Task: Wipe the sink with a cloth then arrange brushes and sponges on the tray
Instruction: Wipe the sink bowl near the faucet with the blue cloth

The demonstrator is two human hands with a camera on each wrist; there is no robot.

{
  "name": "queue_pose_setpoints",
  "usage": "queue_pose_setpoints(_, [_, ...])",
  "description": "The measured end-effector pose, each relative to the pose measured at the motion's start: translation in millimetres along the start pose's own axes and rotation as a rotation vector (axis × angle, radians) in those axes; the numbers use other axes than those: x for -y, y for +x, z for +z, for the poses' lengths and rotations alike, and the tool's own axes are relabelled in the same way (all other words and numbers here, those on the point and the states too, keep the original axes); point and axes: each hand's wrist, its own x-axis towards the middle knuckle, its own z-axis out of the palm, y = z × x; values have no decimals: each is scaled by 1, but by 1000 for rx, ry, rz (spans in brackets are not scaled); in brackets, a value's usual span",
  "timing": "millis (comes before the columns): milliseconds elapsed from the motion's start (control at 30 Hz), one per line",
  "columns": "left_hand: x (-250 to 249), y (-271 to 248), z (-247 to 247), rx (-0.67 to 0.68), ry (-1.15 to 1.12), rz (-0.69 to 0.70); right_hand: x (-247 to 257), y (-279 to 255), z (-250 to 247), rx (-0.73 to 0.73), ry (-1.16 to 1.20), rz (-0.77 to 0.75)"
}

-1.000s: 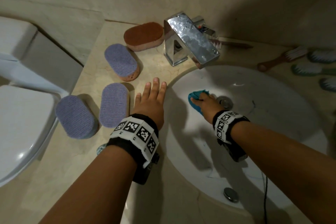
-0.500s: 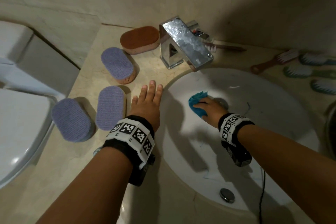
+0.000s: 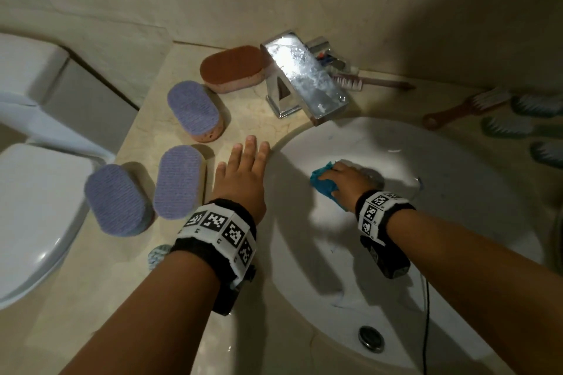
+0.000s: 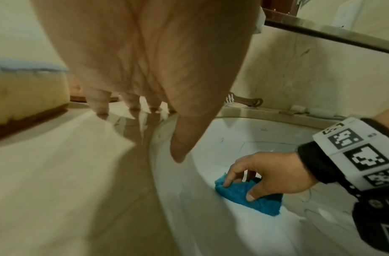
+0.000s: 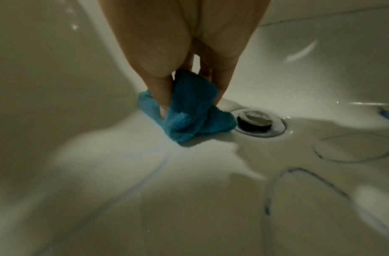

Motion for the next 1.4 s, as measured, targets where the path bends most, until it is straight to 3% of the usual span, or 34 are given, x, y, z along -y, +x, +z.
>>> queue_pose_setpoints(133, [-12, 8, -7, -59, -30, -15, 4, -4, -8, -53, -55, 9])
queue_pose_setpoints(233, [-20, 17, -10, -26, -40, -24, 6, -7, -16, -303, -57, 20])
queue_pose_setpoints(367, [-21, 23, -12, 44, -32, -29, 1, -5, -23, -646, -173, -72])
queue_pose_setpoints(467, [-15, 24, -14, 69, -36, 7, 9, -1, -29, -709, -209, -59])
queue_pose_setpoints(567, [-9, 28, -16, 73, -43, 41, 15, 7, -36, -662, -174, -28])
queue_pose_setpoints(633, [-7, 28, -14, 65, -22, 57, 17, 10, -34, -563, -64, 80])
queue_pose_setpoints(800, [-4, 27, -13, 64, 5, 77, 22, 14, -26, -597, 261, 388])
queue_pose_setpoints(1000, [-3, 27, -17, 99, 8, 89, 38, 10, -35, -603, 740, 417])
queue_pose_setpoints(1100, [-3, 26, -20, 107, 17, 90, 47, 12, -37, -608, 1292, 474])
queue_pose_setpoints(1200, [-3, 26, -20, 101, 13, 95, 50, 16, -39, -533, 1856, 427])
queue_pose_setpoints(1300, [-2, 27, -17, 79, 17, 100, 47, 21, -43, -514, 1998, 444])
queue_pose_setpoints(1400, [-2, 26, -16, 80, 20, 99, 49, 23, -42, -563, 1943, 541])
